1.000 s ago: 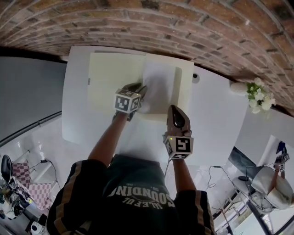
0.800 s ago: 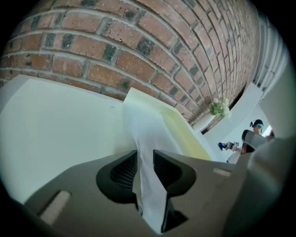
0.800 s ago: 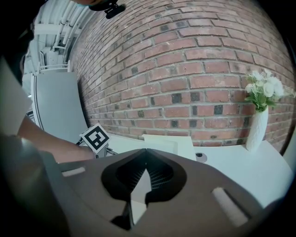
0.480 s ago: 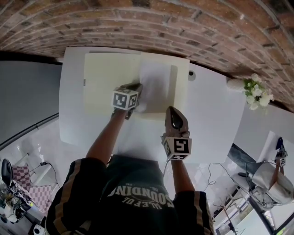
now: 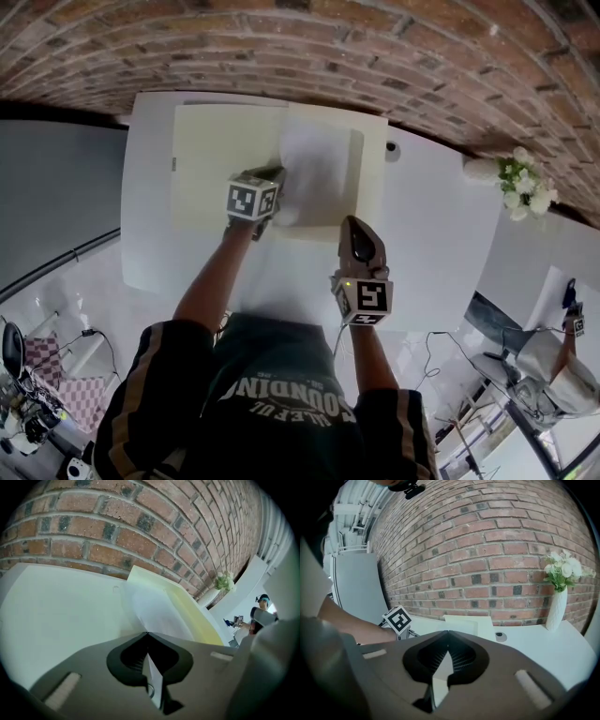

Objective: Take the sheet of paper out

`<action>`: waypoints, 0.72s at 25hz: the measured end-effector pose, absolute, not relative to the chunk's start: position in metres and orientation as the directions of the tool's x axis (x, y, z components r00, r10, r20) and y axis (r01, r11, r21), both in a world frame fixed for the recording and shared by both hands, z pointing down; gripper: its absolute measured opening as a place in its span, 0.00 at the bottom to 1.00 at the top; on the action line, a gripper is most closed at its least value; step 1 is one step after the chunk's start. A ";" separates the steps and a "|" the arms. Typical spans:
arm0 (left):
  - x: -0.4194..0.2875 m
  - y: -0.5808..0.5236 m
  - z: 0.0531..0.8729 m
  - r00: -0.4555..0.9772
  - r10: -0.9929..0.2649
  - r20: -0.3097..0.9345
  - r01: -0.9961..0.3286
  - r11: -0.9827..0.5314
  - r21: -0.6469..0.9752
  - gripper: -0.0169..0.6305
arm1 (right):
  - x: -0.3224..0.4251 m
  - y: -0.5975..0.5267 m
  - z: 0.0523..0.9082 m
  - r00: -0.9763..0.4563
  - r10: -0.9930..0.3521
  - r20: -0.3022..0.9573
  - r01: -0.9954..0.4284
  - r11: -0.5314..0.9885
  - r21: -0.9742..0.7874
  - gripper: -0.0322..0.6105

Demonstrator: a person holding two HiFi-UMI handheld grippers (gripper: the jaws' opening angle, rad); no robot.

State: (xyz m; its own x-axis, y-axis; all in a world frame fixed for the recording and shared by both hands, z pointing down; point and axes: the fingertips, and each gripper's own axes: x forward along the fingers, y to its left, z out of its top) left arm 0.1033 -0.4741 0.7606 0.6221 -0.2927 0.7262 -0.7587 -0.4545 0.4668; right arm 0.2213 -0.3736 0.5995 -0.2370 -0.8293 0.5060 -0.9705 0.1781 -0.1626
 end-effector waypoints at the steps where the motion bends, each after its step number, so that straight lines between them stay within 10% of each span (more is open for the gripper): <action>1: 0.101 -0.474 0.760 0.622 -0.295 0.725 -0.759 -0.455 0.466 0.04 | 0.220 -0.373 0.599 -0.240 -0.829 0.506 -0.970 0.180 -0.165 0.05; 18: 0.049 -0.481 0.745 0.571 -0.354 0.741 -0.798 -0.448 0.402 0.04 | 0.200 -0.371 0.589 -0.281 -0.822 0.496 -0.959 0.222 -0.175 0.05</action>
